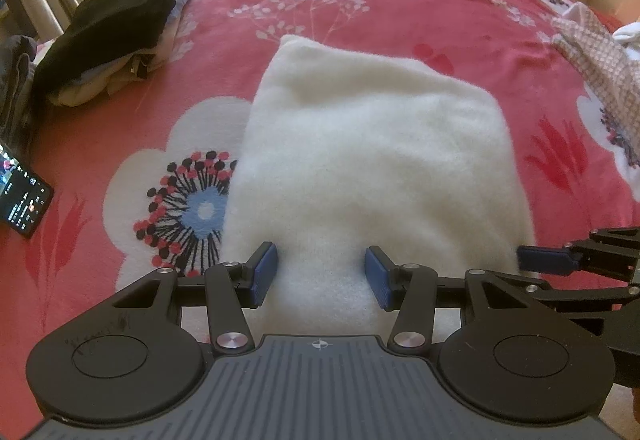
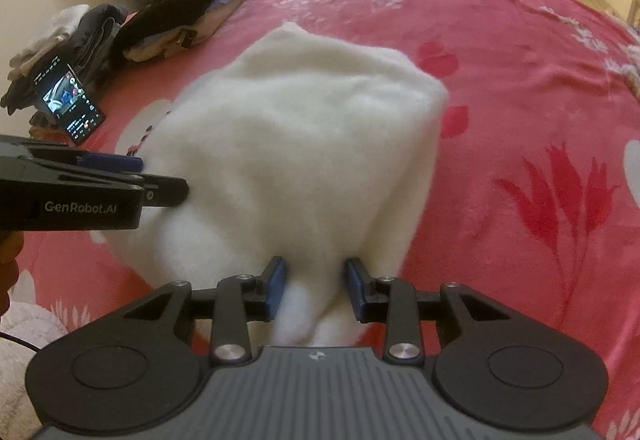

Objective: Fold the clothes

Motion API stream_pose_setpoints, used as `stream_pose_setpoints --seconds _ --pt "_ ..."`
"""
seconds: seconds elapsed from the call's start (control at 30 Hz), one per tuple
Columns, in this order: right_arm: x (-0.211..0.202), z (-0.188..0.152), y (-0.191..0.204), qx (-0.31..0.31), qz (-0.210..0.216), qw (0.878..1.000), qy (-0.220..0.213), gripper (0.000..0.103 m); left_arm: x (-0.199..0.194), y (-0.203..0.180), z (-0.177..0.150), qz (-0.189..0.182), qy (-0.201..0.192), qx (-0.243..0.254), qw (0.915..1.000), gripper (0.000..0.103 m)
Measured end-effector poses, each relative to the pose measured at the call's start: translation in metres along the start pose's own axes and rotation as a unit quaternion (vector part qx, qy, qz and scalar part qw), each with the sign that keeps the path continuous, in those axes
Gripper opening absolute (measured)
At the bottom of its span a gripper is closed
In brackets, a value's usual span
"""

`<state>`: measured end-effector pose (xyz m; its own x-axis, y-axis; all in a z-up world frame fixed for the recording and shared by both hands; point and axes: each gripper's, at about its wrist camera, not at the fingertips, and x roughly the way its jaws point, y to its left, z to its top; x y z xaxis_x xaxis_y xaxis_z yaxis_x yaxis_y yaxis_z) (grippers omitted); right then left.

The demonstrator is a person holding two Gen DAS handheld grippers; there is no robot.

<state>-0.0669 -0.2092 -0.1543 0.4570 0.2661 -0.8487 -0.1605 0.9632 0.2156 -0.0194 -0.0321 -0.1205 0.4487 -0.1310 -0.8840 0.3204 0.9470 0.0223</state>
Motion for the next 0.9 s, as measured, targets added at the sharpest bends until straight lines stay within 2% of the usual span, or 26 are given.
stream_pose_setpoints --seconds 0.57,0.7,0.77,0.83,0.9 --pt "0.000 -0.001 -0.001 -0.001 0.004 1.000 -0.004 0.037 0.000 -0.003 -0.002 0.002 -0.008 0.008 0.9999 0.050" --pt "-0.009 0.003 -0.015 0.033 0.038 0.999 -0.011 0.038 -0.009 0.020 -0.005 -0.046 -0.032 -0.010 0.9984 0.050" --pt "-0.018 0.006 -0.032 0.069 0.063 0.995 -0.030 0.048 -0.015 0.038 -0.005 -0.071 -0.053 -0.032 0.9956 0.051" --pt "-0.022 0.008 -0.060 0.132 0.085 0.986 -0.048 0.053 -0.014 0.061 -0.005 -0.103 -0.064 -0.064 0.9906 0.061" --pt "-0.018 0.006 -0.090 0.208 0.111 0.970 -0.054 0.060 -0.003 0.083 -0.004 -0.129 -0.057 -0.107 0.9843 0.064"
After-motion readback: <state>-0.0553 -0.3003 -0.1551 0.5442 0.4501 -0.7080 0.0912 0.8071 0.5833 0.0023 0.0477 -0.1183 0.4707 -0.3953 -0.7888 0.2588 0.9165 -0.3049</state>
